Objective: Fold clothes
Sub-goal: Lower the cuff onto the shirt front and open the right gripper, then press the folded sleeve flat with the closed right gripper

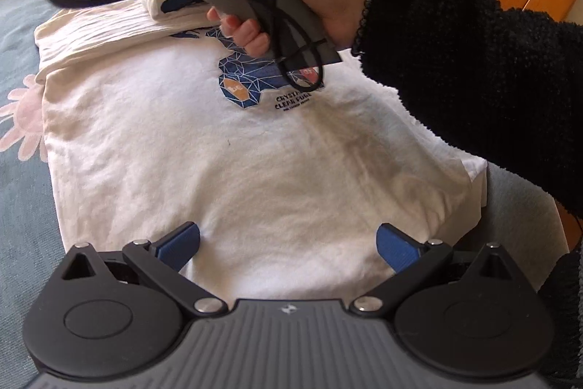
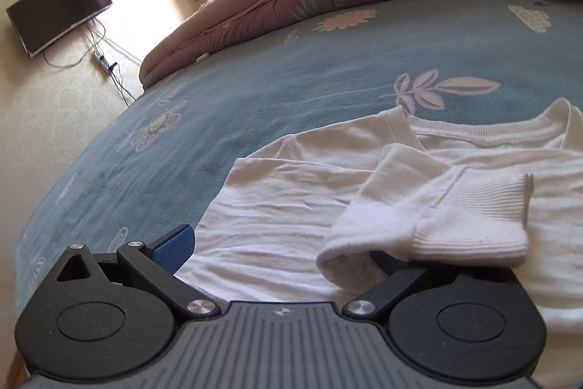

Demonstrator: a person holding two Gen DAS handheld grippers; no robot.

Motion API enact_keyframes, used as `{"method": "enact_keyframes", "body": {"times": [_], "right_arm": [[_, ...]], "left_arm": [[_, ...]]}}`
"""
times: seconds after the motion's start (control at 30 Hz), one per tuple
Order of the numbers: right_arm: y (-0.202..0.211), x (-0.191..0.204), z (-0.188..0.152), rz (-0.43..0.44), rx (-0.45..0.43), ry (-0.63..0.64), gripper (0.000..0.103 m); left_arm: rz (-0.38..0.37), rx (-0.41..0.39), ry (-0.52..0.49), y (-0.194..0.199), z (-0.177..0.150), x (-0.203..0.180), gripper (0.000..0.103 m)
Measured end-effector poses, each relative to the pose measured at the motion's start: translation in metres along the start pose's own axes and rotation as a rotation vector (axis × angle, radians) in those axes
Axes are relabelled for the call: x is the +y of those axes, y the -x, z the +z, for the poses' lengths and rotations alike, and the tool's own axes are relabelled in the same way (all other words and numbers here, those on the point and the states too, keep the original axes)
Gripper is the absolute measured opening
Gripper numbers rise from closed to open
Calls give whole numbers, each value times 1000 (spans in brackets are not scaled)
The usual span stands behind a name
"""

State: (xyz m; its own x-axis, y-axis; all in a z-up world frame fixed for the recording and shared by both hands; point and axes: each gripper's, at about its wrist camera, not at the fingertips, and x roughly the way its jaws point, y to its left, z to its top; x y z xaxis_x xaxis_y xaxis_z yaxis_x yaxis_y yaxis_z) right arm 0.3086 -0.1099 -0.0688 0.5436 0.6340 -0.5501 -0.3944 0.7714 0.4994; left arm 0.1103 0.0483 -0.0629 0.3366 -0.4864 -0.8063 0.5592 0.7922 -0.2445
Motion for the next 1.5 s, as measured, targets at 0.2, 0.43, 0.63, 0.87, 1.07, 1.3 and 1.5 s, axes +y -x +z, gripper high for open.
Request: {"method": "enact_keyframes", "body": {"times": [0.2, 0.43, 0.63, 0.87, 1.07, 1.3, 1.5], "right_arm": [[46, -43, 0, 89, -48, -205, 103], [42, -78, 11, 123, -116, -414, 103], [9, -40, 28, 213, -93, -363, 103], [-3, 16, 33, 288, -6, -182, 103], [53, -8, 40, 209, -69, -170, 103], [142, -45, 43, -39, -142, -34, 103], [166, -55, 10, -289, -118, 238, 100]], "left_arm": [[-1, -15, -22, -3, -3, -1, 102], [-15, -38, -1, -3, -8, 2, 102], [-17, -45, -1, -3, -10, 1, 102], [-32, -52, 1, -2, -11, 4, 102], [-35, -62, -2, -1, -13, 5, 102], [15, -95, 29, 6, -6, 7, 102], [209, -187, -137, 29, 34, 15, 102]]}}
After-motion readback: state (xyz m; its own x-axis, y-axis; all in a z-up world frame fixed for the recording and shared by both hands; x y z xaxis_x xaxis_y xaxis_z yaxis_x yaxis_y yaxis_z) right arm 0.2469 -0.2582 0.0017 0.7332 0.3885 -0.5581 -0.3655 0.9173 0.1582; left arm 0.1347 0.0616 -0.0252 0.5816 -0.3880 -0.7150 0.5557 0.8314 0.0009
